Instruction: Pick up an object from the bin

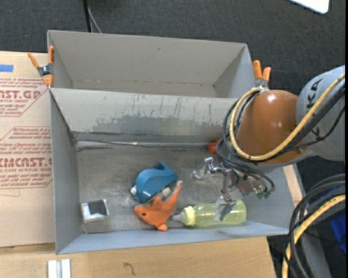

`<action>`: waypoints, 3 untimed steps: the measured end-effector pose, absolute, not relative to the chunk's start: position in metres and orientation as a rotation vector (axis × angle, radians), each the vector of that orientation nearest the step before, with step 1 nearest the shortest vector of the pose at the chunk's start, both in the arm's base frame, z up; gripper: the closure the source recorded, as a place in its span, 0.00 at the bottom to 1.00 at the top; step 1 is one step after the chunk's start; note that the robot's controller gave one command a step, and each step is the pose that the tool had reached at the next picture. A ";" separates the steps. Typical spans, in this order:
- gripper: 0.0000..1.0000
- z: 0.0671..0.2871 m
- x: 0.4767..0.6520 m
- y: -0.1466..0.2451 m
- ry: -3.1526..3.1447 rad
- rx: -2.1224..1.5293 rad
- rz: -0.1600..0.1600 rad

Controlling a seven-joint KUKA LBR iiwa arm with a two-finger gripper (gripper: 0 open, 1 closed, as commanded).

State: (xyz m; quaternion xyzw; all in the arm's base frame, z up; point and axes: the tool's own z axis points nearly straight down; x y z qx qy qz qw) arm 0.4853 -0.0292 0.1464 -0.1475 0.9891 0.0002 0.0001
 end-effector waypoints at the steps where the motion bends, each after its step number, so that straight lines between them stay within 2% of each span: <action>1: 0.00 0.119 0.480 -0.037 3.091 -0.568 0.001; 2: 0.00 0.087 0.486 -0.029 2.983 -0.917 -0.006; 3: 1.00 0.075 0.484 -0.026 3.050 -0.713 -0.010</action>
Offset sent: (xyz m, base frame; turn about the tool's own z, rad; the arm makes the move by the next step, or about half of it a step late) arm -0.0058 0.0014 -0.0764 -0.3435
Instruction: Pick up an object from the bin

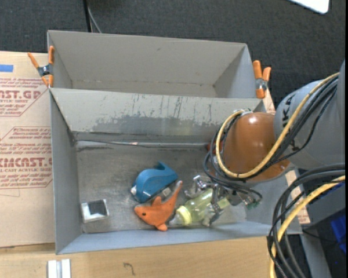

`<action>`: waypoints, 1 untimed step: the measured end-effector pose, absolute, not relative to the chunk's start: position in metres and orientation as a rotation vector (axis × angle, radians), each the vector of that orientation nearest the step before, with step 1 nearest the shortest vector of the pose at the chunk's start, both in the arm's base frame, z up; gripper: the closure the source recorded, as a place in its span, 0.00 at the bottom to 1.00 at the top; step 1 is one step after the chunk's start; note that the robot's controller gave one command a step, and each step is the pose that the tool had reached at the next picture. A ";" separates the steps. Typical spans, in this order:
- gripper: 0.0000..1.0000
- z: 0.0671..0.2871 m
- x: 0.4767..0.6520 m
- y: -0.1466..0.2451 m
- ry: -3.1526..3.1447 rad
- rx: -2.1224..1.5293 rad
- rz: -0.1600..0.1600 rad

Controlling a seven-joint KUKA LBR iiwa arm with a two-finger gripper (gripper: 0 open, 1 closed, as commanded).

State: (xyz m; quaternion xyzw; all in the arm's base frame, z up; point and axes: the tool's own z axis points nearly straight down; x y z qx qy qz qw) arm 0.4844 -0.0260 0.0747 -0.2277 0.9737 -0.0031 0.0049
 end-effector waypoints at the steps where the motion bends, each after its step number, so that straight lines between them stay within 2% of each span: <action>1: 1.00 0.075 0.484 -0.026 3.050 -0.713 -0.010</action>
Offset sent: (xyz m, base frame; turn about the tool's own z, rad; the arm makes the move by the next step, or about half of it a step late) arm 0.0000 -0.0002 0.0594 0.0000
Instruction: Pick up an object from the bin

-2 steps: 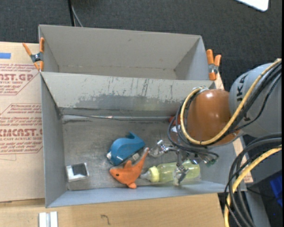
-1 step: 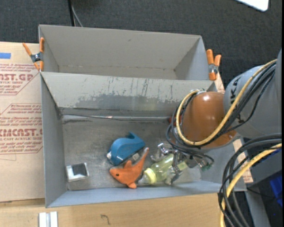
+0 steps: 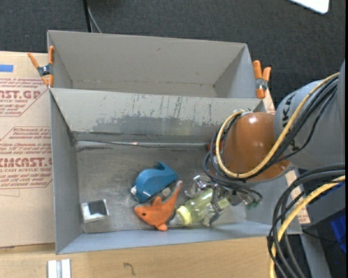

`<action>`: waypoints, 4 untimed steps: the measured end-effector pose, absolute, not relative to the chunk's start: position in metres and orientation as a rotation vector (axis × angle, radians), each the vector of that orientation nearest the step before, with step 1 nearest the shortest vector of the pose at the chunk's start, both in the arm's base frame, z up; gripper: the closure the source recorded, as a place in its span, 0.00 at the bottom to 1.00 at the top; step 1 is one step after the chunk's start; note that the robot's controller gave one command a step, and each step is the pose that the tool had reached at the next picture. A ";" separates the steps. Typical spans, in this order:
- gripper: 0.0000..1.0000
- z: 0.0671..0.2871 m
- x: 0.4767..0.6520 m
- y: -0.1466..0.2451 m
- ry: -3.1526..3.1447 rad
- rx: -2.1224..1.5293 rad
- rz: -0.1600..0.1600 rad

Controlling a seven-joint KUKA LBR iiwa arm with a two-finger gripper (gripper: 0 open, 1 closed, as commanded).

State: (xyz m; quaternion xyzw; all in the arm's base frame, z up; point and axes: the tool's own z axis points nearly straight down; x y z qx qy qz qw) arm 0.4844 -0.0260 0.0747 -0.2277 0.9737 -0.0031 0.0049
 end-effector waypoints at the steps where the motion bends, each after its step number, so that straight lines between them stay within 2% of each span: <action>1: 1.00 0.079 0.483 -0.025 3.053 -0.714 -0.005; 2: 1.00 0.098 0.480 -0.024 3.066 -0.717 0.004; 4: 1.00 0.135 0.481 -0.024 3.061 -0.717 0.002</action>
Offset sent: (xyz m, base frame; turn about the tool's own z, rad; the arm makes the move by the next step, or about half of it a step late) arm 0.0001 0.0000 0.1186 0.0000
